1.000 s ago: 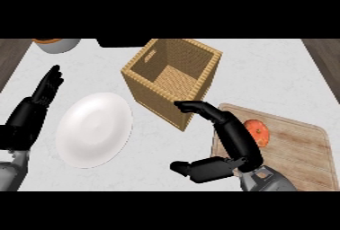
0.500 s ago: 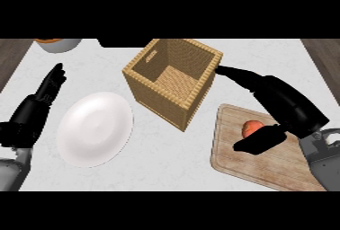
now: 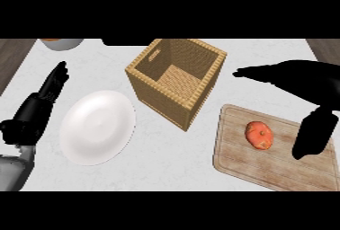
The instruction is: Pick the squash from the cutting board and place it in the basket
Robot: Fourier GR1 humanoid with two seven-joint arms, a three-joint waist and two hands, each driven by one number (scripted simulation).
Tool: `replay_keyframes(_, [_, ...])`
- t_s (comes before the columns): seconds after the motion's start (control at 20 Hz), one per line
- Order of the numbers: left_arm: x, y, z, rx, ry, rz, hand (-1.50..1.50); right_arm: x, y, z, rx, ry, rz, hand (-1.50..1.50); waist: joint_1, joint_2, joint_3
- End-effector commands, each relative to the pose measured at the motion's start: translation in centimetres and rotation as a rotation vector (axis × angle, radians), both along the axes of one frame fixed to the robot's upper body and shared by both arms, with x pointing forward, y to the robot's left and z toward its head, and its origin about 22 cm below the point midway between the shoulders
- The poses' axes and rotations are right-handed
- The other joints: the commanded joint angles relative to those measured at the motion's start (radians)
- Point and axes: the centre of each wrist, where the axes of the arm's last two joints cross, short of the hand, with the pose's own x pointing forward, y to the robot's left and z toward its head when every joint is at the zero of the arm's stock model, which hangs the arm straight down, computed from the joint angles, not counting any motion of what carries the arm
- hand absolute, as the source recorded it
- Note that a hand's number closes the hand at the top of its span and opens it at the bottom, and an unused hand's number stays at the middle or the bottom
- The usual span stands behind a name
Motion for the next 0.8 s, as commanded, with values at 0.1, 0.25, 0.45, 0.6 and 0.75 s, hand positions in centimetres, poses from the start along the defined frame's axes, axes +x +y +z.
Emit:
replay_keyframes(0.1, [0.5, -1.5, 1.6, 0.003, -0.010, -0.011, 0.00, 2.5, -0.5, 0.0, -0.128, 0.102, -0.008, -1.50, 0.005, 0.003, 0.003])
replay_keyframes(0.25, [0.4, -0.1, 0.4, 0.008, -0.005, 0.003, 0.00, 2.1, -1.4, -1.3, -0.136, 0.125, -0.017, -1.50, -0.001, 0.002, 0.003])
replay_keyframes(0.45, [1.1, -0.3, 1.0, 0.008, -0.005, -0.010, 0.00, 3.0, -0.8, -3.3, -0.114, 0.123, -0.005, -1.50, 0.000, 0.004, 0.003])
replay_keyframes(0.6, [0.7, -0.5, -1.3, -0.016, 0.007, -0.003, 0.00, 3.4, -0.4, -4.3, -0.160, 0.124, 0.020, -1.50, 0.000, 0.004, 0.003])
replay_keyframes(0.75, [0.5, -0.5, -0.8, -0.008, 0.005, -0.005, 0.00, 3.6, -0.9, -7.4, -0.225, 0.165, 0.012, -1.50, 0.002, 0.005, 0.003])
